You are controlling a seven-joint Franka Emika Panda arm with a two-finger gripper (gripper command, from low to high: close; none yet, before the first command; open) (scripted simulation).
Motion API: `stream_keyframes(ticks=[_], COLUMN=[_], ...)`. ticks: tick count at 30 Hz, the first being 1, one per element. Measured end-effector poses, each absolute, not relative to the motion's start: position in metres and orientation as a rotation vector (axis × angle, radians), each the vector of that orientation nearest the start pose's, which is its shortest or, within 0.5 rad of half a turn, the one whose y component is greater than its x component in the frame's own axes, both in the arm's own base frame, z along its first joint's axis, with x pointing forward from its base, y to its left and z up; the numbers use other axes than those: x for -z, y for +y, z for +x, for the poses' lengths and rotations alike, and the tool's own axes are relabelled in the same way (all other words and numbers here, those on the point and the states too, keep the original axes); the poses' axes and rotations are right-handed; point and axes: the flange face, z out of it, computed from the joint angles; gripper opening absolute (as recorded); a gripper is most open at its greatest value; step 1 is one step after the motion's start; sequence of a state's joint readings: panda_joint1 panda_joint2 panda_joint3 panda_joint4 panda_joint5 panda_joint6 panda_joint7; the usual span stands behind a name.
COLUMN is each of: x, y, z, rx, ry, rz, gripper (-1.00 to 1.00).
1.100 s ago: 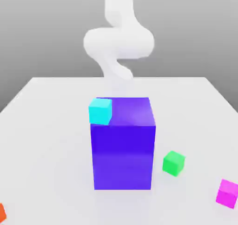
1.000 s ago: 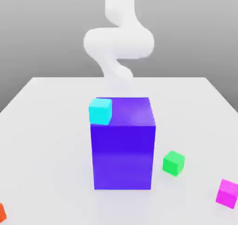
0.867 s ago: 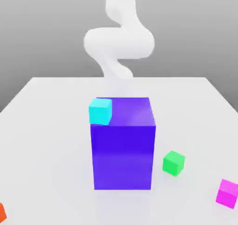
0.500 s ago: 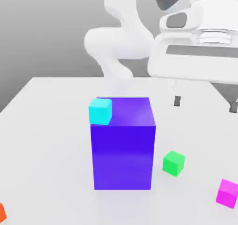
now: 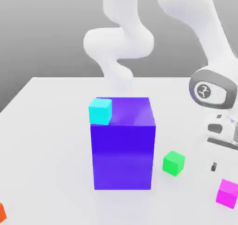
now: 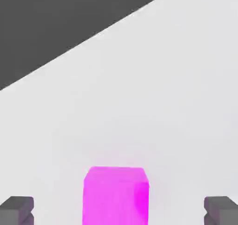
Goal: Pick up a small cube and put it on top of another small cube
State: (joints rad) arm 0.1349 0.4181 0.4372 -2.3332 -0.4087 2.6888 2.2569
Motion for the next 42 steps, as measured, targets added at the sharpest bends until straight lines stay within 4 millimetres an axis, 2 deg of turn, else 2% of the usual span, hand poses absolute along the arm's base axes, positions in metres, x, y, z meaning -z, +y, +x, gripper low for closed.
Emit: stream_keyframes(ticks=[2, 3, 8, 9, 10, 14, 17, 21, 26, 33, 42], x=[-0.145, -0.134, -0.134, -0.128, -0.133, -0.182, -0.210, -0.238, -0.260, -0.269, -0.253], y=[0.298, 0.298, 0.299, 0.298, 0.299, 0.299, 0.295, 0.287, 0.276, 0.249, 0.197], z=[0.416, 0.415, 0.415, 0.415, 0.415, 0.415, 0.407, 0.392, 0.369, 0.337, 0.302], rx=[0.000, 0.000, -0.001, 0.000, -0.001, -0.001, -0.027, -0.064, -0.092, -0.094, -0.033], ry=[1.962, 1.962, 1.960, 1.961, 1.961, 1.964, 2.071, 2.248, 2.458, 2.732, 2.999], rz=[-2.450, -2.451, -2.449, -2.450, -2.449, -2.447, -2.350, -2.176, -1.941, -1.558, -0.958], gripper=[0.00, -1.00, -1.00, -1.00, -1.00, -1.00, -1.00, -1.00, -1.00, -1.00, -1.00])
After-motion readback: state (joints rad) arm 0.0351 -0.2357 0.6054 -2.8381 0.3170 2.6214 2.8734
